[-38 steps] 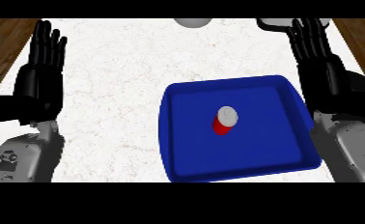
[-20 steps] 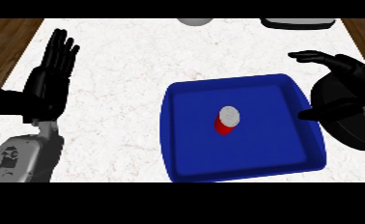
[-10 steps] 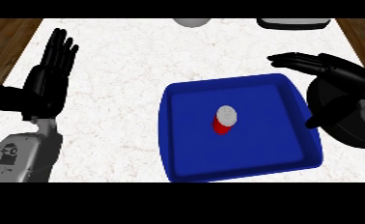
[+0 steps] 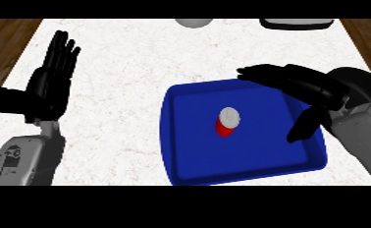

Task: Pick the can from the tray and place it in the pot

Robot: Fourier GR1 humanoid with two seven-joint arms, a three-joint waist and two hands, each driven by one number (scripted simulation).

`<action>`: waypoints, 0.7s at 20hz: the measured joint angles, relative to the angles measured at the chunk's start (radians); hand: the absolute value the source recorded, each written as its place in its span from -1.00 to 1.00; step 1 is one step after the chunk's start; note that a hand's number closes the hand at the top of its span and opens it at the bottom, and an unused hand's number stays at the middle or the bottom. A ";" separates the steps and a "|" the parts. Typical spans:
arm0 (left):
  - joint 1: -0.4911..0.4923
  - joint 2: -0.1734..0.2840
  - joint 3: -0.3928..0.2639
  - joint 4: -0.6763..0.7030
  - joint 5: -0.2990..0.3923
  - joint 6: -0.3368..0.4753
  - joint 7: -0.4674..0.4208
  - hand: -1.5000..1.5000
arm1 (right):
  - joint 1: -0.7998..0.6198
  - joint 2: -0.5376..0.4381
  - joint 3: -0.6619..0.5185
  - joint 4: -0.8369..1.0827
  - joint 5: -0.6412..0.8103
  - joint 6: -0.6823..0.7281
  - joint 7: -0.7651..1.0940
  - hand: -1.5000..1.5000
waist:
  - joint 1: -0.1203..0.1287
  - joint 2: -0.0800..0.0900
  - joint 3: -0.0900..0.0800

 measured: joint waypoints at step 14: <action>0.020 -0.024 0.018 -0.036 -0.023 -0.021 0.012 0.00 | 0.084 0.180 -0.014 0.039 0.228 0.035 -0.004 -1.00 | 0.003 0.002 0.001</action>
